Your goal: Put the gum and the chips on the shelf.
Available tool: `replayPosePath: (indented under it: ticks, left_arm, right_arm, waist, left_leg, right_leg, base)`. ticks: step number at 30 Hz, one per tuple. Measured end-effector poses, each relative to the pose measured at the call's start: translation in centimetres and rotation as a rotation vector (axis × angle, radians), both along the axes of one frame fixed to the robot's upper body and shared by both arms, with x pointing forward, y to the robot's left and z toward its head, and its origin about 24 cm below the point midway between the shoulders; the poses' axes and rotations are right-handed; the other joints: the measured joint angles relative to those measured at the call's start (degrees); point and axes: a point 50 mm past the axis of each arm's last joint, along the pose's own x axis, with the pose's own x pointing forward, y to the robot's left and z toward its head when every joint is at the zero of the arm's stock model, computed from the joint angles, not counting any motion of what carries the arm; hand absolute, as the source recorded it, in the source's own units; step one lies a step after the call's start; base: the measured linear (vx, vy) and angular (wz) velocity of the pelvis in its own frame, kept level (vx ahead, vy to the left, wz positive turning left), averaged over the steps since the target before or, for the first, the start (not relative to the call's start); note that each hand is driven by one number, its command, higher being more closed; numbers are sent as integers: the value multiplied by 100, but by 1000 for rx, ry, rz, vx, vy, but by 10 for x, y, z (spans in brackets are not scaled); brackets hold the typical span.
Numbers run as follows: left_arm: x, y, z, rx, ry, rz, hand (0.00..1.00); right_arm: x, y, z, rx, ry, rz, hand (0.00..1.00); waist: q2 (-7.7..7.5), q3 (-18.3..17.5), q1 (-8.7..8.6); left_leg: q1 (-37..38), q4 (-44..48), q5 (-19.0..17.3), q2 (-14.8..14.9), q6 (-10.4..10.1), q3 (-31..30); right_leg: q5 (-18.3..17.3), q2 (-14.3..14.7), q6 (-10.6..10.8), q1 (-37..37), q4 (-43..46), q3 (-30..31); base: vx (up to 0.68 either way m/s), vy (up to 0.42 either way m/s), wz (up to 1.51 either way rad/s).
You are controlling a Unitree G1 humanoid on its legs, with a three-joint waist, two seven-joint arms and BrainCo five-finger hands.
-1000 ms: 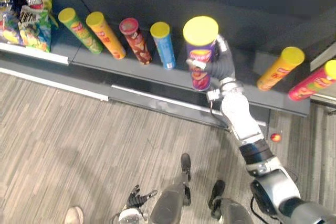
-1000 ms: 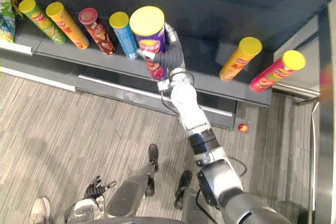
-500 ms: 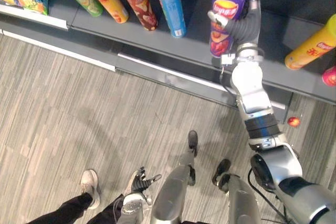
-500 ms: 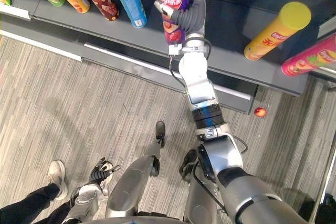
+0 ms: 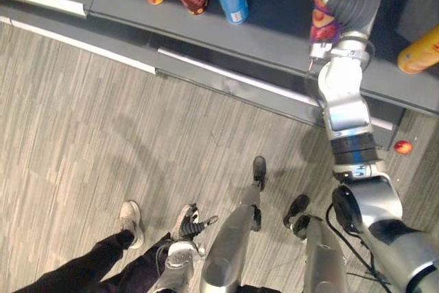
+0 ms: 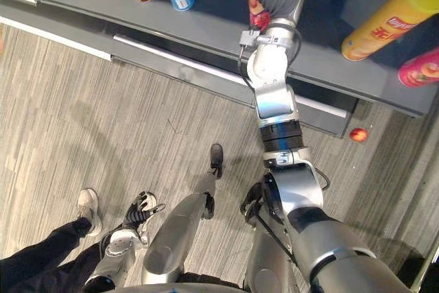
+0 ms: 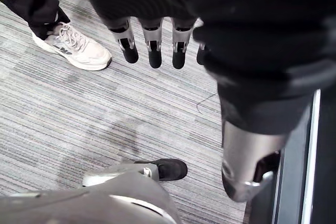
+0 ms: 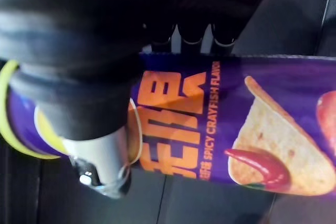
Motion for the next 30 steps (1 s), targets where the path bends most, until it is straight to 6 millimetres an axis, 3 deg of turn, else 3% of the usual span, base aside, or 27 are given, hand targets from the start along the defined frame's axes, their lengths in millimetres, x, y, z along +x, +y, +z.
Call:
replayPosePath:
  ticks: [4, 18, 30]
  left_arm:
    - [4, -3, 2, -13, -19, 6, 0]
    - [16, -9, 15, -27, -94, -9, 0]
    - [25, -11, 28, -63, -165, 9, 0]
  right_arm:
    - [2, -2, 2, 9, 7, -14, 100]
    - [0, -12, 6, 76, -16, -50, 100]
    - [-20, -14, 26, 131, -153, -65, 100]
  waist:
    - [60, 27, 90]
    - [62, 28, 97]
    - [62, 25, 103]
  left_leg:
    - [-102, 0, 15, -4, -16, -8]
    - [-402, -2, 88, -236, -29, -197]
    - [-569, -2, 70, -364, -49, -184]
  right_leg:
    - [-32, -25, -7, -126, 109, -18]
    - [-340, -457, -4, -547, 798, -350]
    - [-365, -785, 0, -833, 1235, -591]
  base:
    - [-2, -76, 2]
    - [0, -65, 13]
    - [-21, -40, 6]
